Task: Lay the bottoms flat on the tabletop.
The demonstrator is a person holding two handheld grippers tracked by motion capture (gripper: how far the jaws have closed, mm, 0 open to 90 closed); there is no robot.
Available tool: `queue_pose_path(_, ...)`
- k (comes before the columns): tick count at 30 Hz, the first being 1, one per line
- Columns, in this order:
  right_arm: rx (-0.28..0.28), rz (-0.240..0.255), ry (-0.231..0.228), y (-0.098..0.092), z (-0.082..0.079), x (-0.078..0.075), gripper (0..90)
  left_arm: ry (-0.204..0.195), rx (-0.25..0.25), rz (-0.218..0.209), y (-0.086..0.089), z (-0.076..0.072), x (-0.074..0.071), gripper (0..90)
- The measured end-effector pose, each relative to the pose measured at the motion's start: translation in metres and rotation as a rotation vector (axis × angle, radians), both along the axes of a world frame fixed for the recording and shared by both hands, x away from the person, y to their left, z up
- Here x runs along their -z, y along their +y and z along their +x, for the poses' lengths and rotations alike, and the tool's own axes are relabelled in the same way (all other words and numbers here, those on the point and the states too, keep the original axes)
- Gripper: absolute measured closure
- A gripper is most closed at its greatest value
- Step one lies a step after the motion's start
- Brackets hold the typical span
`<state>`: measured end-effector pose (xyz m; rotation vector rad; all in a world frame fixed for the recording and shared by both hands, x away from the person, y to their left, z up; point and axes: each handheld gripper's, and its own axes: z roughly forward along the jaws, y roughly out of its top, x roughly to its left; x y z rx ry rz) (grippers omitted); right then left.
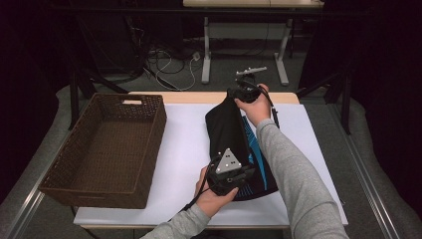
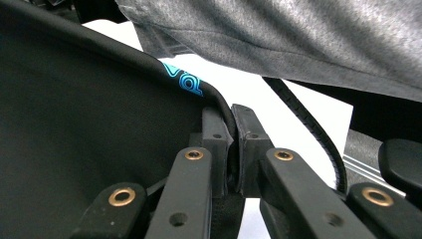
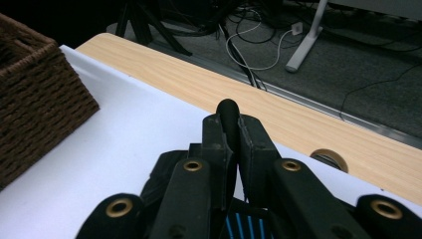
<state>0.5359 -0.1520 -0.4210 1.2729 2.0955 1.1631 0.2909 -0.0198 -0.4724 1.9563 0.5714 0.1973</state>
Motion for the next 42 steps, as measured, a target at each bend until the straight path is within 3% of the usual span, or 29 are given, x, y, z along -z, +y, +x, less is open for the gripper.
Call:
queue_pose_path(13, 0.035, -0.048, -0.014, -0.020, 0.003, 0.024, 82.6, 0.003, 0.019, 0.021, -0.020, 0.008, 0.023, 85.5)
queue_pose_path(21, 0.055, -0.061, 0.003, -0.031, 0.007, 0.036, 82.6, 0.008, 0.032, 0.044, -0.035, 0.012, 0.034, 85.5)
queue_pose_path(34, 0.066, -0.070, 0.008, -0.045, 0.004, 0.050, 82.6, 0.024, 0.062, 0.055, -0.054, 0.015, 0.044, 85.1)
queue_pose_path(42, 0.069, -0.079, 0.006, -0.046, 0.003, 0.056, 82.5, 0.035, 0.066, 0.058, -0.055, 0.015, 0.048, 81.2)
